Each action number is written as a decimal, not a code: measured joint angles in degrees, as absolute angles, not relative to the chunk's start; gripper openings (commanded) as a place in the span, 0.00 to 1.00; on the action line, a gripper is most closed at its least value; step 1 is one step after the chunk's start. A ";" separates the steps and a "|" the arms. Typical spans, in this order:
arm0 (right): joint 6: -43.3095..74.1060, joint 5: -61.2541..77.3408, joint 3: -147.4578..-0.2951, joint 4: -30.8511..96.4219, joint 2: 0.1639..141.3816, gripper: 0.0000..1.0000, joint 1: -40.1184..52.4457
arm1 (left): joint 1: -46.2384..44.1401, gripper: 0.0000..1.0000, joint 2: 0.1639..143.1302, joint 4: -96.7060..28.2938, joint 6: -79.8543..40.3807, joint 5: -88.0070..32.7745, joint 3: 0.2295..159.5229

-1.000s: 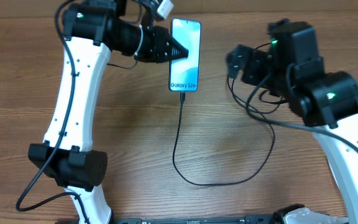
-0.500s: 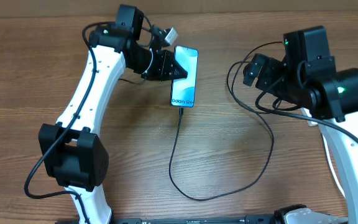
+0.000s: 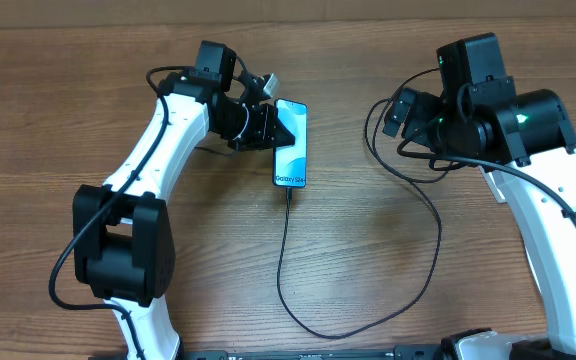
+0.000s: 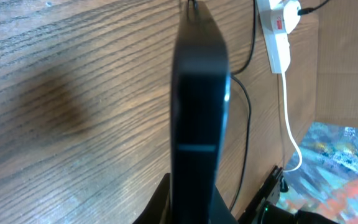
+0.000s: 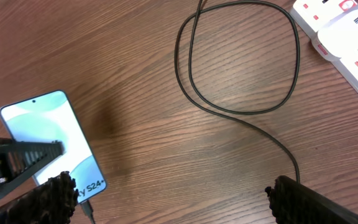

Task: Plug charger to phone and switch on socket
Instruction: 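Lower the phone with the left gripper onto the table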

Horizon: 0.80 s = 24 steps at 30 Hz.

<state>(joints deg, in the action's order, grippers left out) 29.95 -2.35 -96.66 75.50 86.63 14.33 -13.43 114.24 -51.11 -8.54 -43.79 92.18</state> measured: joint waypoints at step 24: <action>30.00 -2.31 -96.66 75.55 86.63 1.00 14.31 | -13.43 0.04 127.44 -46.54 -9.04 -44.56 91.50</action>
